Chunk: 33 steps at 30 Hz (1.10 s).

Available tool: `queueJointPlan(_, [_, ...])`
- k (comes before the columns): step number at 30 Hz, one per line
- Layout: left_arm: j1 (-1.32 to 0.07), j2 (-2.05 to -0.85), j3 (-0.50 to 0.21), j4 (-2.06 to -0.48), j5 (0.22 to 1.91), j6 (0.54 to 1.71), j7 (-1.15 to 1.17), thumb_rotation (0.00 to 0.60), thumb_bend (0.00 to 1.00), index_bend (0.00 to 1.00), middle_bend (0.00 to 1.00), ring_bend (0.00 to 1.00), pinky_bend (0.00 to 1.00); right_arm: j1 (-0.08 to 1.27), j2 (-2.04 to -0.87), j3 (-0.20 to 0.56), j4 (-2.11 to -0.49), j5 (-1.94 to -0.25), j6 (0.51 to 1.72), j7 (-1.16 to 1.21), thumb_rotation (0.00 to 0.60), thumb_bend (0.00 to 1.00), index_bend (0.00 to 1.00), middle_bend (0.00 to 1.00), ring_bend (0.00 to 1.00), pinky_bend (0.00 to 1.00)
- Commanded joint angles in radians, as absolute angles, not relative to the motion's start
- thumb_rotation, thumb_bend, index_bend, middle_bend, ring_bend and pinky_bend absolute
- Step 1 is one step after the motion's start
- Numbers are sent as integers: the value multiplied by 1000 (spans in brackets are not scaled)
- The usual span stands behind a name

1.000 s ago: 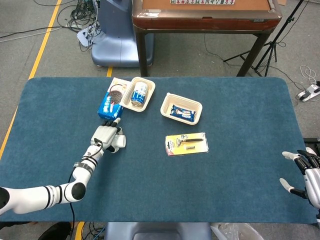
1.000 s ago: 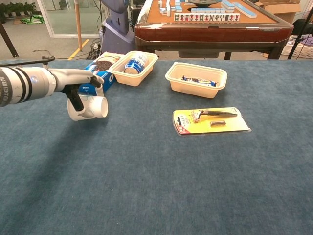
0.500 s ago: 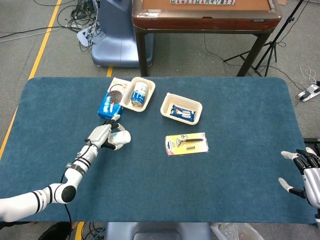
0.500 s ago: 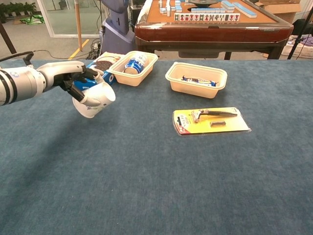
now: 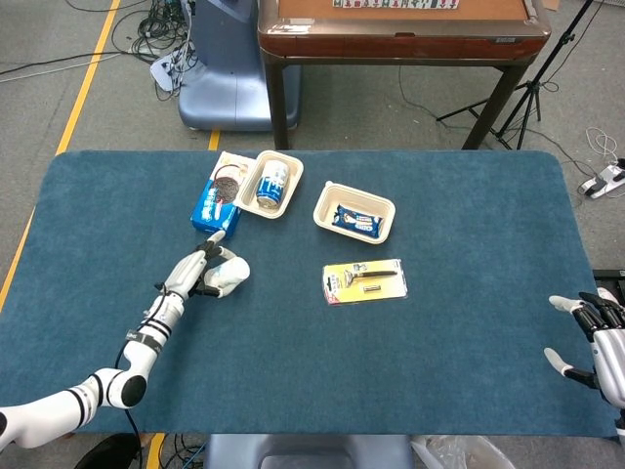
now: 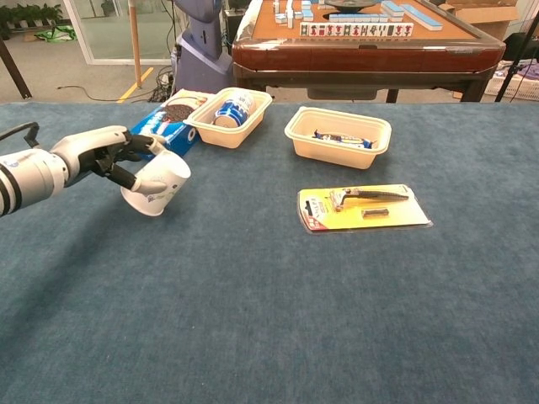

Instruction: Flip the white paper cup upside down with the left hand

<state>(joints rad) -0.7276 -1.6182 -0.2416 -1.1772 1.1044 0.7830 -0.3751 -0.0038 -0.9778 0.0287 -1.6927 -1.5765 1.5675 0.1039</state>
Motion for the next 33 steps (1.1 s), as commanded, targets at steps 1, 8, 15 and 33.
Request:
queueJointPlan(1, [-717,-1622,-235,-1164,1121,785,-391,600,224,352,0,0,0,-3,-978,29,-1694,-1576,1566,103,600,183,279,320,151,194])
queueJointPlan(8, [-695,-1612,-225,-1151,1153,802,-403,600,224,275,0,0,0,-1,-976,30,-1696,-1576,1563,102,600,183,278,320,151,194])
queueJointPlan(15, [-688,-1557,-217,-1198,1184,808,-377,600,224,49,0,0,0,1,-978,31,-1694,-1576,1561,104,600,183,279,320,151,194])
queueJointPlan(33, [-588,-1327,-218,-1486,1147,992,-145,600,224,114,0,0,0,13,-976,35,-1683,-1569,1540,113,600,183,278,320,151,193])
